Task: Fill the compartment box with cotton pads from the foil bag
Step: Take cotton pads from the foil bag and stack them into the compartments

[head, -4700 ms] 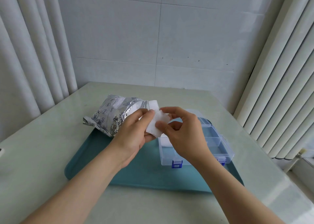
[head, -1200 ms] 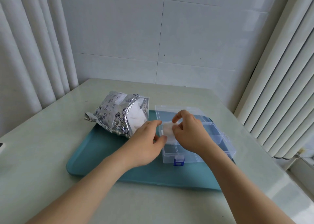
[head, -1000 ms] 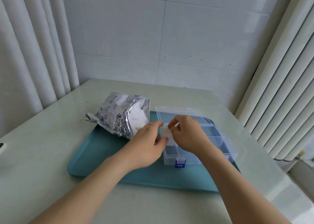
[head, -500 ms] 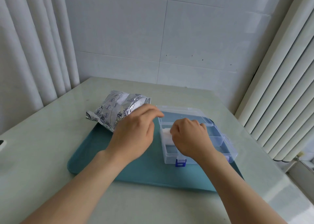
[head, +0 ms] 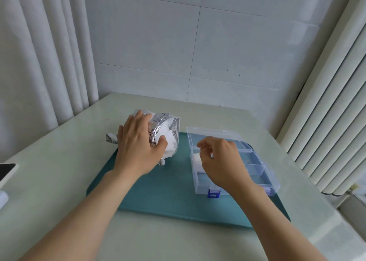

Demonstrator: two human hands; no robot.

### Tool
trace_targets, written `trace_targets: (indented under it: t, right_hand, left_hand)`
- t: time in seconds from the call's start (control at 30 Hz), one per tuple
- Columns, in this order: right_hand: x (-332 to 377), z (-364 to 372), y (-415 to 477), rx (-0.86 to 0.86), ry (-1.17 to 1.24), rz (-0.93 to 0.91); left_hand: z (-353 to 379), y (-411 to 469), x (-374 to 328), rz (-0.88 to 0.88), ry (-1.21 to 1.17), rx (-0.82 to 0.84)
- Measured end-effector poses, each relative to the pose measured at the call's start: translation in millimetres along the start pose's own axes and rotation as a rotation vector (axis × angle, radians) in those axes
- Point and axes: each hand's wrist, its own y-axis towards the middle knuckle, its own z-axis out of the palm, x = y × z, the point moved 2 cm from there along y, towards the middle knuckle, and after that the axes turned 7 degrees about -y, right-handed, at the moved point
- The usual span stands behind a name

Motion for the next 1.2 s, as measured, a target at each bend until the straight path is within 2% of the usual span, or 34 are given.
trace_targets:
  t: [0.07, 0.13, 0.3, 0.53, 0.63, 0.77, 0.93, 1.2]
  right_hand:
    - [10.2, 1.2, 5.1, -0.029, 0.092, -0.027]
    - [21.3, 7.3, 11.5, 0.016, 0.128, -0.097]
    - [45.2, 26.4, 27.8, 0.268, 0.045, -0.266]
    - [52.7, 39.4, 51.9, 0.381, -0.021, -0.293]
    - [49.1, 41.8, 56.9, 0.340, 0.053, -0.213]
    - [45.7, 49.8, 63.2, 0.101, 0.068, -0.087]
    - [48.8, 64.1, 64.5, 0.242, 0.050, -0.093]
    - [48.2, 55.8, 66.9, 0.194, 0.042, 0.010]
  left_hand:
    - [-2.2, 0.3, -1.5, 0.026, 0.010, -0.036]
    - [-4.3, -0.6, -3.7, 0.014, -0.006, -0.047]
    - [-3.2, -0.4, -1.0, -0.011, -0.014, -0.019]
    - [-2.4, 1.7, 1.2, -0.044, -0.046, -0.019]
    - [-1.2, 2.5, 1.6, -0.047, -0.057, -0.040]
    - [0.4, 2.3, 1.3, -0.051, -0.060, -0.057]
    - [0.6, 1.7, -1.8, -0.047, -0.037, -0.039]
    - [2.2, 1.4, 2.0, -0.035, -0.041, -0.059]
